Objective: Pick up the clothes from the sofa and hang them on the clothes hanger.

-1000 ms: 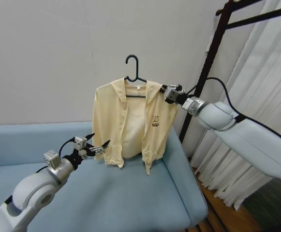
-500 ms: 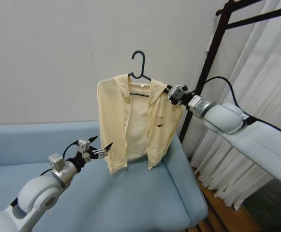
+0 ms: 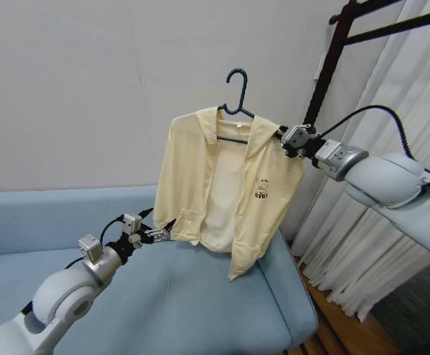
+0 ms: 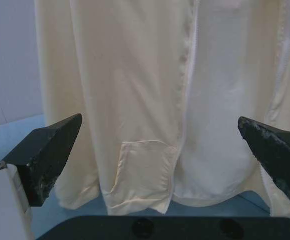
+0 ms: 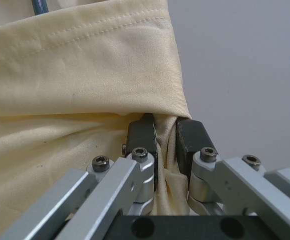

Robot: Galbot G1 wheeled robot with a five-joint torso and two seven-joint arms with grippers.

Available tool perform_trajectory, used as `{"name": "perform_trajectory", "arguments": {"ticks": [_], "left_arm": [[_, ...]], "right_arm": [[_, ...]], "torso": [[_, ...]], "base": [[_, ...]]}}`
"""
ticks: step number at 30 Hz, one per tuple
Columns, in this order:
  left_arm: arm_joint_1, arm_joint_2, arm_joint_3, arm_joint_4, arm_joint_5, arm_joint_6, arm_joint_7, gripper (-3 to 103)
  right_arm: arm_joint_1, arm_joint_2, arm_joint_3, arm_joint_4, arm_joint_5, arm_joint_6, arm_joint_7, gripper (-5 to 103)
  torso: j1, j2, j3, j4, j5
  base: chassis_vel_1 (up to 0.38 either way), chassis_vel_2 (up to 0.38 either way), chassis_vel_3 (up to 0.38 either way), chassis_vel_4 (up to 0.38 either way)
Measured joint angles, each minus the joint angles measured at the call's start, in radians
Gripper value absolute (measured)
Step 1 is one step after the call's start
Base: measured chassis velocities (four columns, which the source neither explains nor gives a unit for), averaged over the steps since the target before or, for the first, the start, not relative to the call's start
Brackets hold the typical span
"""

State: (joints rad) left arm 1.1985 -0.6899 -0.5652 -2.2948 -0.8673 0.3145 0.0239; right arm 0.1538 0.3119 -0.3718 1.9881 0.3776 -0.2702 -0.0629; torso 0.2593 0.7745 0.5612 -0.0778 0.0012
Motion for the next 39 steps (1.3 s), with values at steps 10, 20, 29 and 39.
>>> {"name": "perform_trajectory", "arguments": {"ticks": [10, 20, 29, 39], "left_arm": [[-0.094, 0.243, -0.175, 0.059, -0.258, -0.016, 0.145, 100], [-0.163, 0.404, -0.295, 0.109, -0.453, 0.008, 0.281, 100], [-0.159, 0.472, -0.353, 0.171, -0.494, 0.025, 0.324, 100], [-0.169, 0.559, -0.320, 0.262, -0.514, 0.021, 0.362, 100]], "right_arm": [[-0.081, 0.037, -0.026, -0.132, -0.143, 0.359, 0.049, 9], [-0.172, 0.165, -0.026, -0.289, -0.348, 0.564, 0.058, 9], [-0.223, 0.242, -0.020, -0.348, -0.404, 0.676, 0.133, 9], [-0.206, 0.272, -0.020, -0.346, -0.382, 0.764, 0.140, 9]], "torso": [[0.000, 0.000, 0.000, -0.0002, 0.0003], [0.000, 0.000, 0.000, 0.0000, 0.0004], [0.000, 0.000, 0.000, -0.0001, 0.0000], [0.000, 0.000, 0.000, -0.0001, 0.0001]], "base": [[0.000, 0.000, 0.000, 0.000], [0.000, 0.000, 0.000, 0.000], [0.000, 0.000, 0.000, 0.000], [0.000, 0.000, 0.000, 0.000]]}}
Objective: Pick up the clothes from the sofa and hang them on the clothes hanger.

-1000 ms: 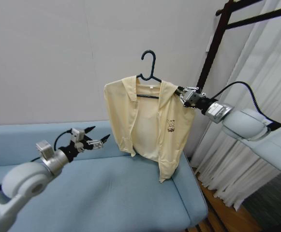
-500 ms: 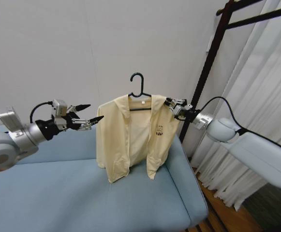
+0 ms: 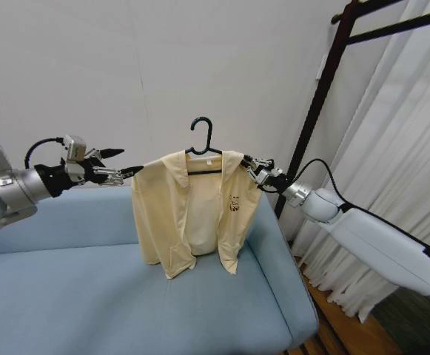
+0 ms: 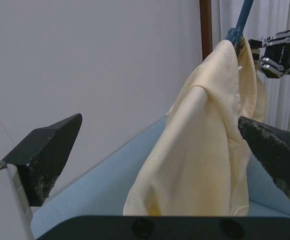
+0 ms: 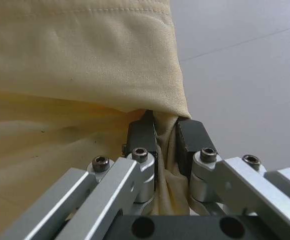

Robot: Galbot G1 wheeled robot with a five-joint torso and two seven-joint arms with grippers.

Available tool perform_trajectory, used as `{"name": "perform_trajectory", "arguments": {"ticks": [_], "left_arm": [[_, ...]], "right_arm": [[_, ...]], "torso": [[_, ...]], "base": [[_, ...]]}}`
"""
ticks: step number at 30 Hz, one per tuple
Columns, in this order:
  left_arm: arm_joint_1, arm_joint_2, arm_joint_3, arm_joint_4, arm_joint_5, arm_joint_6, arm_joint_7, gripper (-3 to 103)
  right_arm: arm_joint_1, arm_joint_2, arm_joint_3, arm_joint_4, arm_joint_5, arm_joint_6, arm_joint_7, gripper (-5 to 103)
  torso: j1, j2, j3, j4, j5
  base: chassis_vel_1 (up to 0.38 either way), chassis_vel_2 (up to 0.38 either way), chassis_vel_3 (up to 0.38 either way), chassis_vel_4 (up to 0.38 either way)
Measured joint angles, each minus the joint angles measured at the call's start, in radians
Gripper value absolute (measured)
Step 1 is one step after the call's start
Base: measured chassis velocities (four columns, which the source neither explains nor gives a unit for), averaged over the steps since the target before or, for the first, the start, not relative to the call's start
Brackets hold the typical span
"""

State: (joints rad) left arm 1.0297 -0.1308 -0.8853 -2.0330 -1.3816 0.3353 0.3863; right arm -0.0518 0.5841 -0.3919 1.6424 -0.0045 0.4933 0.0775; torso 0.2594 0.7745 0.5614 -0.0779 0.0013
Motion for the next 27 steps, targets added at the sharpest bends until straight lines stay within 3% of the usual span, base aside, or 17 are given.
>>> {"name": "perform_trajectory", "arguments": {"ticks": [2, 6, 10, 11, 13, 16, 17, 20, 22, 25, 27], "left_arm": [[-0.009, 0.010, 0.011, 0.001, -0.012, 0.002, 0.003, 100], [-0.109, 0.027, 0.122, 0.005, -0.030, 0.013, 0.013, 100], [-0.110, 0.017, 0.137, -0.009, -0.030, 0.015, 0.008, 101], [-0.105, 0.014, 0.137, -0.013, -0.030, 0.015, 0.004, 97], [-0.098, 0.011, 0.137, -0.017, -0.030, 0.014, 0.001, 97], [-0.079, 0.005, 0.136, -0.024, -0.029, 0.012, -0.002, 81], [-0.079, 0.005, 0.136, -0.024, -0.029, 0.012, -0.002, 81], [-0.065, -0.005, 0.134, -0.029, -0.027, 0.010, -0.004, 64], [-0.062, -0.008, 0.134, -0.029, -0.027, 0.009, -0.004, 64], [-0.054, -0.017, 0.132, -0.031, -0.027, 0.005, 0.001, 47], [-0.051, -0.021, 0.132, -0.031, -0.027, 0.004, 0.002, 42]], "right_arm": [[0.000, 0.002, 0.000, 0.002, 0.000, 0.001, 0.001, 9], [0.005, 0.004, 0.000, 0.021, -0.004, 0.005, 0.002, 9], [0.016, 0.005, -0.003, 0.037, -0.004, 0.003, 0.002, 9], [0.021, 0.005, -0.005, 0.041, -0.004, 0.002, 0.002, 9], [0.026, 0.005, -0.008, 0.044, -0.004, 0.001, 0.001, 9], [0.037, 0.005, -0.017, 0.050, -0.006, 0.000, -0.001, 9], [0.037, 0.005, -0.017, 0.050, -0.006, 0.000, -0.001, 9], [0.041, 0.006, -0.022, 0.054, -0.014, -0.003, -0.004, 9], [0.041, 0.006, -0.023, 0.054, -0.016, -0.004, -0.006, 9], [0.041, 0.003, -0.025, 0.055, -0.019, -0.004, -0.011, 9], [0.041, 0.001, -0.026, 0.055, -0.019, -0.005, -0.012, 9]], "torso": [[0.000, 0.000, 0.000, 0.0001, 0.0001], [0.000, 0.000, 0.000, -0.0002, 0.0001], [0.000, 0.000, 0.000, -0.0001, 0.0002], [0.000, 0.000, 0.000, 0.0000, 0.0001], [0.000, 0.000, 0.000, 0.0000, 0.0000], [0.000, 0.000, 0.000, 0.0000, 0.0000], [0.000, 0.000, 0.000, 0.0000, 0.0000], [0.000, 0.000, 0.000, 0.0000, 0.0001], [0.000, 0.000, 0.000, 0.0000, 0.0001], [0.000, 0.000, 0.000, 0.0000, 0.0002], [0.000, 0.000, 0.000, 0.0000, 0.0002]], "base": [[0.000, 0.000, 0.000, 0.000], [0.000, 0.000, 0.000, 0.000], [0.000, 0.000, 0.000, 0.000], [0.000, 0.000, 0.000, 0.000], [0.000, 0.000, 0.000, 0.000], [0.000, 0.000, 0.000, 0.000], [0.000, 0.000, 0.000, 0.000], [0.000, 0.000, 0.000, 0.000], [0.000, 0.000, 0.000, 0.000], [0.000, 0.000, 0.000, 0.000], [0.000, 0.000, 0.000, 0.000]]}}
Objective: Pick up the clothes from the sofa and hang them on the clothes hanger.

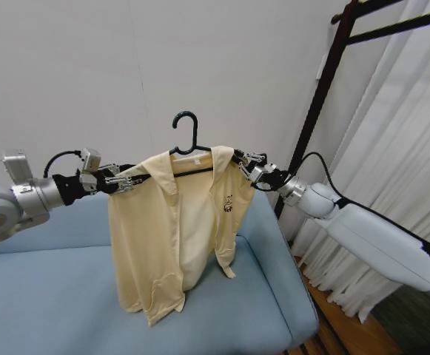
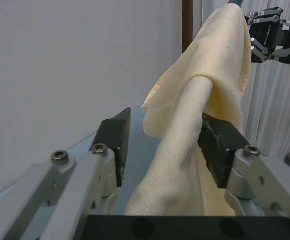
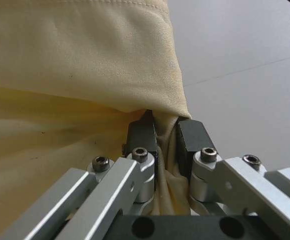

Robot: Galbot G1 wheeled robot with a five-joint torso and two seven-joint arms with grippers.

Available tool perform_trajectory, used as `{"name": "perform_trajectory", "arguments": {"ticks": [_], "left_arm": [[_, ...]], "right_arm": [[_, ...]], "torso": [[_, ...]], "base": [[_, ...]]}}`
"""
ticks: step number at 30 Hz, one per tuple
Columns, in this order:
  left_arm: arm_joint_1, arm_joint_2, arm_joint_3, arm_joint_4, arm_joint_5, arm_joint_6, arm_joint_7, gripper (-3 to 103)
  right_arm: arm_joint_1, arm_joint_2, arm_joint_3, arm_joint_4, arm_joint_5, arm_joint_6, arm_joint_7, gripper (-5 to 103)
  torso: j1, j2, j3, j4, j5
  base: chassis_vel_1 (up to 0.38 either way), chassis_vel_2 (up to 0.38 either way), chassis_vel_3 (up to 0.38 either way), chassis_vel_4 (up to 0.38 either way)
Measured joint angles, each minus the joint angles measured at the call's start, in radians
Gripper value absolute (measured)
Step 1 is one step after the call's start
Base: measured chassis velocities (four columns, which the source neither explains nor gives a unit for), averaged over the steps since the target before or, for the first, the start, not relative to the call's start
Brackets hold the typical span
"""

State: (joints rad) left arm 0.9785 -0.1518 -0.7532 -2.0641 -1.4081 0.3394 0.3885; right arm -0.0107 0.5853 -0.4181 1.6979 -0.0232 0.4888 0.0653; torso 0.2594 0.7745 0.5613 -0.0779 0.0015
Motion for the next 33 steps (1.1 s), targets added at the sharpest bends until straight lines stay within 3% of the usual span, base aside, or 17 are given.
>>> {"name": "perform_trajectory", "arguments": {"ticks": [7, 12, 16, 18, 21, 25, 27, 28, 31, 32, 33], "left_arm": [[0.012, -0.020, 0.000, -0.001, 0.002, -0.001, 0.004, 15], [0.015, -0.029, 0.000, -0.004, 0.003, -0.001, 0.009, 11], [0.013, -0.031, -0.002, -0.001, 0.004, -0.001, 0.009, 8], [0.012, -0.031, -0.002, -0.001, 0.004, -0.001, 0.009, 8], [0.011, -0.031, -0.002, -0.001, 0.004, -0.002, 0.009, 8], [0.011, -0.032, -0.002, -0.001, 0.006, -0.002, 0.009, 8], [0.011, -0.032, -0.002, -0.003, 0.009, -0.002, 0.010, 8], [0.011, -0.032, -0.002, -0.003, 0.009, -0.002, 0.010, 8], [0.014, -0.031, -0.002, 0.000, 0.023, -0.011, 0.020, 8], [0.014, -0.030, -0.002, 0.002, 0.025, -0.013, 0.024, 8], [0.014, -0.030, -0.002, 0.002, 0.025, -0.013, 0.024, 8]], "right_arm": [[0.001, -0.006, -0.008, 0.008, 0.006, -0.011, -0.005, 9], [0.001, -0.018, -0.011, 0.023, 0.031, -0.046, -0.012, 6], [0.000, -0.024, -0.012, 0.028, 0.056, -0.087, -0.010, 27], [0.000, -0.024, -0.013, 0.031, 0.062, -0.096, -0.004, 27], [0.000, -0.025, -0.014, 0.037, 0.073, -0.118, 0.008, 43], [0.000, -0.027, -0.014, 0.039, 0.088, -0.129, 0.017, 54], [0.000, -0.035, -0.015, 0.053, 0.151, -0.153, 0.018, 65], [0.000, -0.035, -0.015, 0.053, 0.151, -0.153, 0.018, 65], [0.001, -0.071, -0.018, 0.120, 0.393, -0.241, -0.028, 81], [0.003, -0.081, -0.018, 0.139, 0.458, -0.264, -0.049, 81], [0.003, -0.081, -0.018, 0.139, 0.458, -0.264, -0.049, 81]], "torso": [[0.000, 0.000, 0.000, 0.0000, 0.0000], [0.000, 0.000, 0.000, 0.0000, 0.0000], [0.000, 0.000, 0.000, 0.0000, 0.0001], [0.000, 0.000, 0.000, -0.0001, 0.0000], [0.000, 0.000, 0.000, 0.0000, 0.0000], [0.000, 0.000, 0.000, 0.0000, 0.0000], [0.000, 0.000, 0.000, 0.0002, 0.0000], [0.000, 0.000, 0.000, 0.0002, 0.0000], [0.000, 0.000, 0.000, 0.0000, 0.0001], [0.000, 0.000, 0.000, -0.0001, 0.0000], [0.000, 0.000, 0.000, -0.0001, 0.0000]], "base": [[0.000, 0.000, 0.000, 0.000], [0.000, 0.000, 0.000, 0.000], [0.000, 0.000, 0.000, 0.000], [0.000, 0.000, 0.000, 0.000], [0.000, 0.000, 0.000, 0.000], [0.000, 0.000, 0.000, 0.000], [0.000, 0.000, 0.000, 0.000], [0.000, 0.000, 0.000, 0.000], [0.000, 0.000, 0.000, 0.000], [0.000, 0.000, 0.000, 0.000], [0.000, 0.000, 0.000, 0.000]]}}
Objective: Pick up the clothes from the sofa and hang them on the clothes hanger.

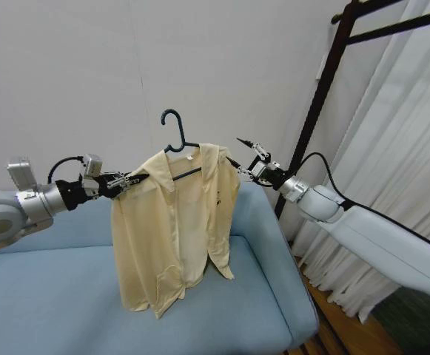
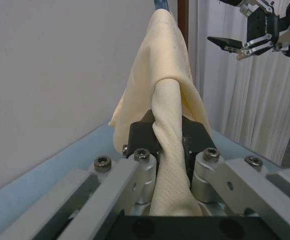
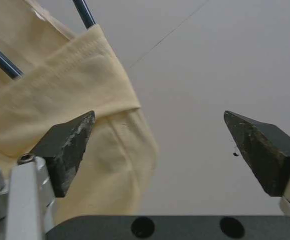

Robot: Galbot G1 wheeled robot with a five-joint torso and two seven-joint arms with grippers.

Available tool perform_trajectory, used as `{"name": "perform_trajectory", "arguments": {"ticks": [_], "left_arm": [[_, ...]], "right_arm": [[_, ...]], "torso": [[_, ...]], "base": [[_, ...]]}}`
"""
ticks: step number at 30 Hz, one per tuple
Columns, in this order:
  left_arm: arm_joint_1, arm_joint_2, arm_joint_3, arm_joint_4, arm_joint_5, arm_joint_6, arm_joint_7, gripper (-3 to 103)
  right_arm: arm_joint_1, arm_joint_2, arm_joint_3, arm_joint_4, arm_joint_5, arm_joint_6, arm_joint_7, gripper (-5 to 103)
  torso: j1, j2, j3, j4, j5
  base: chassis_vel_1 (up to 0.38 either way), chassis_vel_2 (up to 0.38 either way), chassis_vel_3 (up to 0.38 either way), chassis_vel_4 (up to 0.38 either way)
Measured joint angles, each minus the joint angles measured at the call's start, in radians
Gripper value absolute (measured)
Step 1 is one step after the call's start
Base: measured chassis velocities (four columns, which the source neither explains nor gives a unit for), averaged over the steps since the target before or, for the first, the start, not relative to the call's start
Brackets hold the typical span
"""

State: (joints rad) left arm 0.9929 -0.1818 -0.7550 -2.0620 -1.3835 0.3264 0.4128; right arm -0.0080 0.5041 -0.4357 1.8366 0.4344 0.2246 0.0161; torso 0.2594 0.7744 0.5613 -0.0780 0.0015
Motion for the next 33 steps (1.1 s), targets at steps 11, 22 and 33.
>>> {"name": "perform_trajectory", "arguments": {"ticks": [11, 22, 33], "left_arm": [[0.003, 0.018, 0.004, 0.038, 0.058, -0.048, 0.091, 8], [-0.002, 0.076, 0.003, 0.088, 0.124, -0.104, 0.300, 8], [-0.020, 0.102, -0.001, 0.089, 0.097, -0.115, 0.340, 8]], "right_arm": [[0.177, -0.086, 0.075, -0.044, 0.692, -0.467, -0.582, 100], [0.327, -0.022, 0.014, -0.110, 0.784, -0.712, -0.658, 100], [0.419, -0.073, -0.124, -0.078, 0.944, -0.809, -0.645, 100]], "torso": [[0.000, 0.000, 0.000, 0.0001, 0.0000], [0.000, 0.000, 0.000, 0.0005, -0.0003], [0.000, 0.000, 0.000, -0.0003, 0.0001]], "base": [[0.000, 0.000, 0.000, 0.000], [0.000, 0.000, 0.000, 0.000], [0.000, 0.000, 0.000, 0.000]]}}
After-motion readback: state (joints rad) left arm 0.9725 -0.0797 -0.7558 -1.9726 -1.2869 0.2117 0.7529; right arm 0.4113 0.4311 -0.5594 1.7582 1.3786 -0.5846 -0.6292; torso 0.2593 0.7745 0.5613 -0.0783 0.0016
